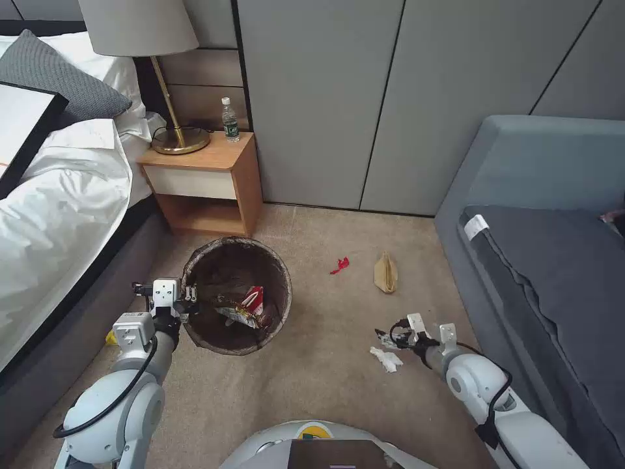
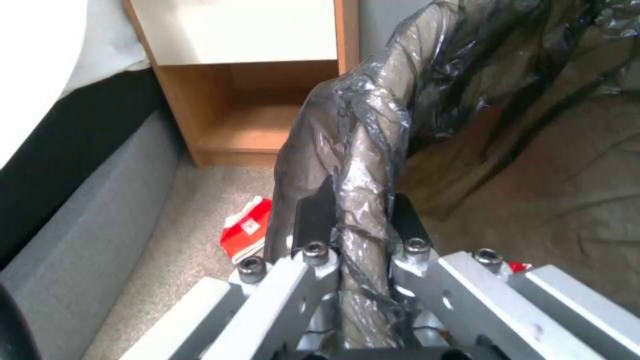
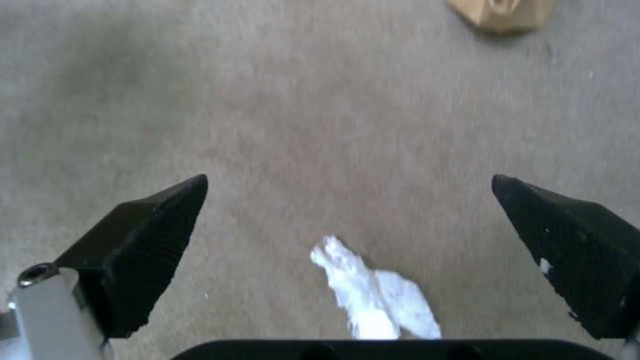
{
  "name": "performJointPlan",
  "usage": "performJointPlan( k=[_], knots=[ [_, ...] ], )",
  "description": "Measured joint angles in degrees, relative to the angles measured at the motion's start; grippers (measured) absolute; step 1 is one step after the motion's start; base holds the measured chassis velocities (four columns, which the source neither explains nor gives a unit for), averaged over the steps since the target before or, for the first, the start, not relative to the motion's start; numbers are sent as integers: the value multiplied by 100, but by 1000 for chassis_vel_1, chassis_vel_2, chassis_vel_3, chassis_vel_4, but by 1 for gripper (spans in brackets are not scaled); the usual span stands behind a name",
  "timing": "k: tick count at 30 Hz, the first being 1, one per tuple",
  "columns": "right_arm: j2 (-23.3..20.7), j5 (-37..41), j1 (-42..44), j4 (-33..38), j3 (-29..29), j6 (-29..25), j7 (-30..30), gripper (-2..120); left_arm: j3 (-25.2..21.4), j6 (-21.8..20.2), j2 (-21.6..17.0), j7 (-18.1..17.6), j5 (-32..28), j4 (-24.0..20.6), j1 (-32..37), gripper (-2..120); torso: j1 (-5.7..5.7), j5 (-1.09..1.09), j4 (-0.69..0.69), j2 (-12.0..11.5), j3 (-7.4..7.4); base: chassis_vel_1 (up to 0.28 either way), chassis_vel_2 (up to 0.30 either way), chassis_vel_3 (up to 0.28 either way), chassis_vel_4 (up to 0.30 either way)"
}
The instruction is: Pick up the trash bin, then pick up the garbage from the floor and place it into the trash bin.
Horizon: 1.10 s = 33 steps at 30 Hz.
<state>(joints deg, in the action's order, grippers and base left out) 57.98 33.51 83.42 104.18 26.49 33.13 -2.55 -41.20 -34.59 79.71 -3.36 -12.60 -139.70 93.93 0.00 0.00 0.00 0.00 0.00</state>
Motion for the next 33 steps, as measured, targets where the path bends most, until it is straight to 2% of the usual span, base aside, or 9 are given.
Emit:
performJointPlan(
  k=[33],
  knots=[
    [447, -294, -253, -1239, -395, -217, 118, 100, 26, 2, 68, 1, 55, -26, 46, 3, 0, 0, 0, 0, 0, 0, 0, 0, 0]
  ],
)
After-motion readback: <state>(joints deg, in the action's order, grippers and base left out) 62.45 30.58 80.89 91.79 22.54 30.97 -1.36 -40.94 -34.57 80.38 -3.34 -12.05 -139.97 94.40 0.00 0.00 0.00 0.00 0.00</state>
